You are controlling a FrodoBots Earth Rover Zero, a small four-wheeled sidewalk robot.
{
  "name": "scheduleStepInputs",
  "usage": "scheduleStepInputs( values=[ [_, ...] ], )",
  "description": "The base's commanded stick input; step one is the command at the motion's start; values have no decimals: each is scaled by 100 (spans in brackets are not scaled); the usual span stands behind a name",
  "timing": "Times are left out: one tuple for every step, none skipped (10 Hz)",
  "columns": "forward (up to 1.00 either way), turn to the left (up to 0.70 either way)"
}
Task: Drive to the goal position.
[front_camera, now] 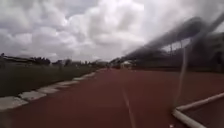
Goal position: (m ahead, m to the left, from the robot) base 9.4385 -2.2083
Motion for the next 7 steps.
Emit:
scheduleStepInputs(
  values=[
    [70, -9],
    [70, -22],
    [70, -35],
    [70, -35],
    [70, -35],
    [70, -35],
    [70, -35]
  ],
)
